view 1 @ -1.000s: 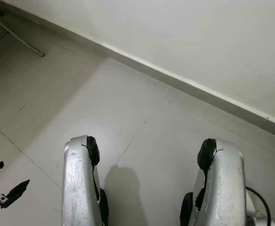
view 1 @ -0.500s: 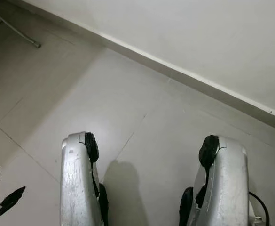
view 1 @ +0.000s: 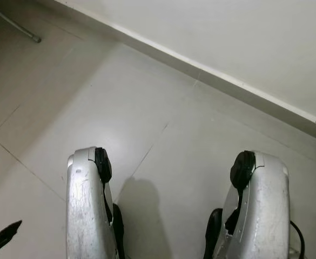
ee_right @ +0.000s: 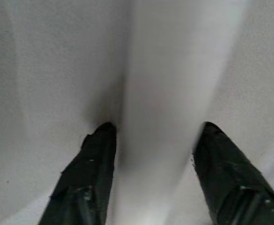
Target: Building children table
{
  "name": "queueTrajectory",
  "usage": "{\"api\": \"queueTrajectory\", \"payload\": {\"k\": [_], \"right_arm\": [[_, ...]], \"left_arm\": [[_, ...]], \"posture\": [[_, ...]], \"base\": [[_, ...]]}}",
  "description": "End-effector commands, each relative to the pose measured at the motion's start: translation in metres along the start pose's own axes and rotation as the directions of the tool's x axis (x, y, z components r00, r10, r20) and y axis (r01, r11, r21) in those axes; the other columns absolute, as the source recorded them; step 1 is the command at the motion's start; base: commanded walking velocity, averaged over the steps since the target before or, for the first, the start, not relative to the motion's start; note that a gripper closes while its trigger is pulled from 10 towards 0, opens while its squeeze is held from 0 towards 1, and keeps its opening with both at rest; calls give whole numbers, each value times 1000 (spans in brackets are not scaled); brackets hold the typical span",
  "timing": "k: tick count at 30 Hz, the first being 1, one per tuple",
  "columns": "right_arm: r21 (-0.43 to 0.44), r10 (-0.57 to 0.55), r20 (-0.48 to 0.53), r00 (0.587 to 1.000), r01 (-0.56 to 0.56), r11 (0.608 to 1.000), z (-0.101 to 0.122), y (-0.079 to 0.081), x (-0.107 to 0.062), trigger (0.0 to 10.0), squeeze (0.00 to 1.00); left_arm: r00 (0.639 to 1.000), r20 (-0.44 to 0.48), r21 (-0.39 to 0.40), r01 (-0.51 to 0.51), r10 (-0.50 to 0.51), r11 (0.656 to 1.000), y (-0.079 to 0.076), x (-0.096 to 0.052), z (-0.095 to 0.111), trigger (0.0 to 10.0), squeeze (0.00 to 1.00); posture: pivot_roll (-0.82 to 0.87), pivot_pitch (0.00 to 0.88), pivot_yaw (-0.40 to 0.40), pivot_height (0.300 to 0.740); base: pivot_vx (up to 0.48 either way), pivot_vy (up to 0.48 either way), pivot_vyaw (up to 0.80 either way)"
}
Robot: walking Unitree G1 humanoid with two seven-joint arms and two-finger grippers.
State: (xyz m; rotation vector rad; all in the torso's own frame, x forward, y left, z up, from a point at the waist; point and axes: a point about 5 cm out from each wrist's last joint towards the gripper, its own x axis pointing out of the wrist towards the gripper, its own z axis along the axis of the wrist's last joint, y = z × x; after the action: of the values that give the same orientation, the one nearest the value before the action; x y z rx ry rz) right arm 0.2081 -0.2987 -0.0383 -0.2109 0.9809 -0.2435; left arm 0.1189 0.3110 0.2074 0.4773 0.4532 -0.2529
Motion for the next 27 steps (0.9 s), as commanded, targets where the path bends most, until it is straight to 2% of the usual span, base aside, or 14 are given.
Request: {"api": "queueTrajectory", "payload": {"k": [1,7,14,16,18,20,21,22,23,24,25,26,27], "right_arm": [[8,26,-73,997,-25,1000,-26,10,-1,0,0],[9,53,-63,997,-53,999,-27,23,0,0,0],[19,27,-64,998,-26,999,-31,19,0,0,0],[39,-11,-55,998,13,999,-30,13,-1,0,0],[145,-94,-34,995,98,985,-20,0,-1,0,0],[145,-94,-34,995,98,985,-20,0,-1,0,0],[201,-114,-11,993,113,973,-10,-4,-1,0,0],[201,-114,-11,993,113,973,-10,-4,-1,0,0],[239,-114,20,993,106,965,2,-6,-1,0,0],[239,-114,20,993,106,965,2,-6,-1,0,0],[257,-119,60,991,100,961,15,-7,-3,0,0],[257,-119,60,991,100,961,15,-7,-3,0,0],[244,-146,87,986,121,962,26,-11,-6,0,0]], "left_arm": [[999,-46,-32,2,-4,999,0,-6,-8,10000,0],[999,-51,-25,5,-6,1000,2,-7,-7,10000,0],[999,-46,-26,10,-11,1000,2,-4,-7,10000,0],[999,-41,-27,8,-9,1000,2,-2,-7,10000,0],[1000,-22,-31,3,-3,1000,1,2,-6,10000,0],[1000,-22,-31,3,-3,1000,1,2,-6,10000,0],[1000,-11,-35,-4,4,999,1,5,-6,10000,0],[1000,-11,-35,-4,4,999,1,5,-6,10000,0],[1000,0,-40,-11,11,999,0,8,-6,10000,0],[1000,0,-40,-11,11,999,0,8,-6,10000,0],[1000,14,-48,-18,18,999,-1,12,-7,10000,0],[1000,14,-48,-18,18,999,-1,12,-7,10000,0],[999,28,-56,-23,24,998,-2,17,-7,10000,0]], "posture": [[231,523,70,300],[233,517,79,300],[228,508,80,300],[222,498,74,300],[206,477,61,300],[206,477,61,300],[195,465,52,300],[195,465,52,300],[177,450,39,300],[177,450,39,300],[152,432,25,300],[152,432,25,300],[132,417,13,300]], "base": [[0,0,0],[0,0,0],[0,0,0],[0,0,0],[0,0,0],[0,0,0],[0,0,0],[0,0,0],[0,0,0],[0,0,0],[0,0,0],[0,0,0],[0,0,0]]}}
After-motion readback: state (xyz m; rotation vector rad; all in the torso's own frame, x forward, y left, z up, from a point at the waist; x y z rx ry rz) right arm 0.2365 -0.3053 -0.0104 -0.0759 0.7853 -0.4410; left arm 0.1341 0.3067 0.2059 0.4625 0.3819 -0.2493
